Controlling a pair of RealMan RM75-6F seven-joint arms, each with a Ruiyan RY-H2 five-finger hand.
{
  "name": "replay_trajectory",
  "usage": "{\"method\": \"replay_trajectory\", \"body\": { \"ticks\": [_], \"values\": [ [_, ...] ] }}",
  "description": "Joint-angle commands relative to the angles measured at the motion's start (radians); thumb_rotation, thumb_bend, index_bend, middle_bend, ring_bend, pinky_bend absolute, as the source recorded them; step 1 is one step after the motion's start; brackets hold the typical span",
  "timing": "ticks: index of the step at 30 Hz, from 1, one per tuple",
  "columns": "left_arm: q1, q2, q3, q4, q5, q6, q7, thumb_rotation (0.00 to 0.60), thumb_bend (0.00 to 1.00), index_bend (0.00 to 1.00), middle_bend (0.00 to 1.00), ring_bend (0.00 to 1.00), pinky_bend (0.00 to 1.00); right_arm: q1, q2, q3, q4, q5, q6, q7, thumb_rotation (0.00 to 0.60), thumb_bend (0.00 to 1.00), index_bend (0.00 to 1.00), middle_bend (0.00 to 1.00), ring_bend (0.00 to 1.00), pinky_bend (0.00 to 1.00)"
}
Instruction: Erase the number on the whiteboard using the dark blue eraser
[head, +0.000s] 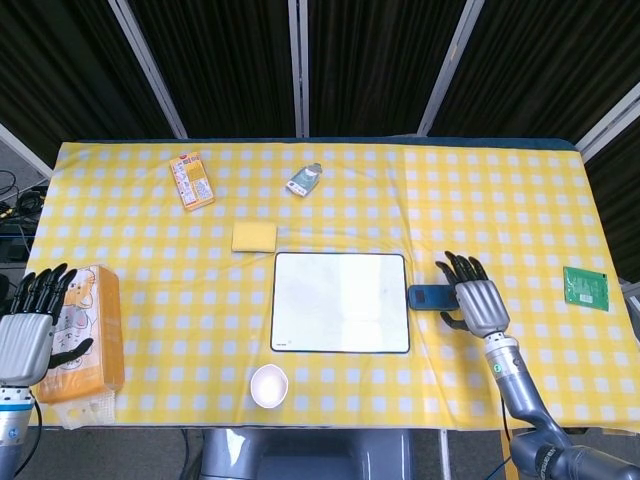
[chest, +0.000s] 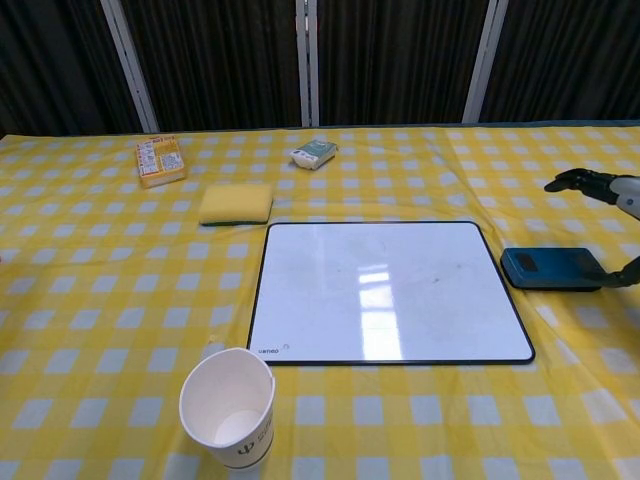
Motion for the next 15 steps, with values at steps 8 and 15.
{"method": "replay_trajectory", "body": {
  "ticks": [8, 15],
  "values": [
    [0.012, 0.007, 0.015, -0.019, 0.031, 0.023, -0.015, 0.6, 0.0, 0.0, 0.0, 0.0, 0.0, -0.143, 0.098, -0.051, -0.121, -0.128, 0.26, 0.058, 0.6, 0.16, 0.03, 0.0, 0.0, 0.0],
    [0.029, 0.016, 0.033, -0.032, 0.047, 0.037, -0.028, 0.6, 0.0, 0.0, 0.0, 0.0, 0.0, -0.256, 0.137, -0.108, -0.096, -0.239, 0.454, 0.089, 0.6, 0.16, 0.03, 0.0, 0.0, 0.0]
  ]
}}
